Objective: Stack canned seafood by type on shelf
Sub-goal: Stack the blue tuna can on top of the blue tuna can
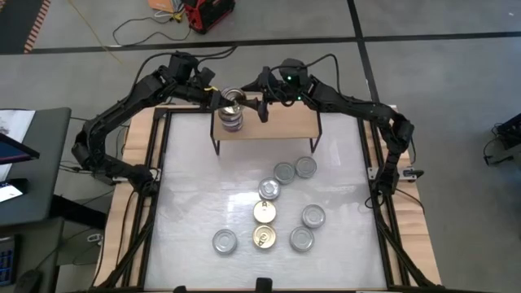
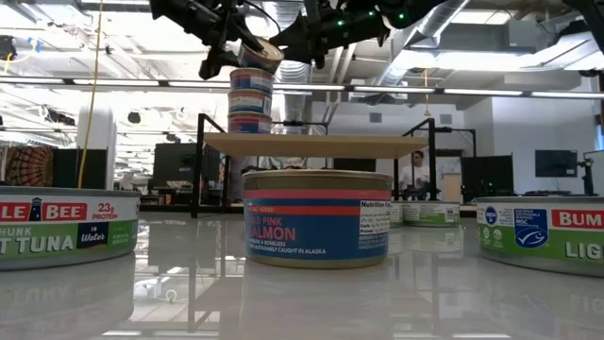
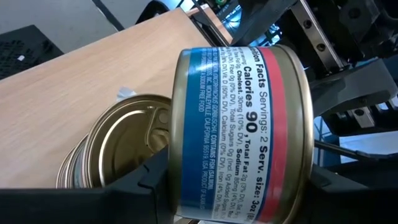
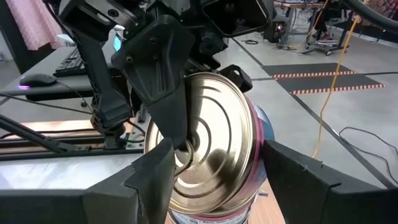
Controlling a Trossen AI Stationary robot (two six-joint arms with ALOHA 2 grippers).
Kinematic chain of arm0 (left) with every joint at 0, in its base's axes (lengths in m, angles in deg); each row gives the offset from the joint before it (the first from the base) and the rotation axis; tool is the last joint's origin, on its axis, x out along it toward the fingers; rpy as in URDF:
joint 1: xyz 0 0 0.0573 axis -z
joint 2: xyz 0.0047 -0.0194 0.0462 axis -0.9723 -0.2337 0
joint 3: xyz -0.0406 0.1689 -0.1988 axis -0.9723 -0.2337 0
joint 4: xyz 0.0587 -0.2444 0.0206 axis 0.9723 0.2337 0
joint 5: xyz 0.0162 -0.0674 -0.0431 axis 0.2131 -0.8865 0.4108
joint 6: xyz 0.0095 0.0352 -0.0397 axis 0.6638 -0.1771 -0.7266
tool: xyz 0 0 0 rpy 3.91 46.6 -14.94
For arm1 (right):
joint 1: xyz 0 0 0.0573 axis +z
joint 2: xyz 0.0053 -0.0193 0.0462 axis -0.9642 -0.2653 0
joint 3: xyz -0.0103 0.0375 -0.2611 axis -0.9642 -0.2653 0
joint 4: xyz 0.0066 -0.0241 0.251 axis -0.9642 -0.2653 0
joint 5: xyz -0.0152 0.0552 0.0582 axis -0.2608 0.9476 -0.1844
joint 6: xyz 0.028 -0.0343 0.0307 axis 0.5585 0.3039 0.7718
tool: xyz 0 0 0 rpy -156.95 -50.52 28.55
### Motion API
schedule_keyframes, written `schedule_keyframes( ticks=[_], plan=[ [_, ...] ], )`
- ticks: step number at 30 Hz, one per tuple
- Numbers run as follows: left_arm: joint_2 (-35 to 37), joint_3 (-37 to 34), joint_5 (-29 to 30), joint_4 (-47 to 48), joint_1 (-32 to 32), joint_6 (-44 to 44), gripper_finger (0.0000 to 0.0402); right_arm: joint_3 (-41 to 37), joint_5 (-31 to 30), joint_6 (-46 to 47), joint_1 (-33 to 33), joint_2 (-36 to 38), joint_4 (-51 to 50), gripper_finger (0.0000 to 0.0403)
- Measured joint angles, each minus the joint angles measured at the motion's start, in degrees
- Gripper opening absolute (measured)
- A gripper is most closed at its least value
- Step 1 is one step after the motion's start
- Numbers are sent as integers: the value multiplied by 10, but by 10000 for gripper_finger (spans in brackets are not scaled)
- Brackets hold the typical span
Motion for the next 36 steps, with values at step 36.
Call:
schedule_keyframes(
  ticks=[36],
  plan=[
    [-1,29,17,74,-11,49,266,0,19,0,0,0,-11,265]
  ],
)
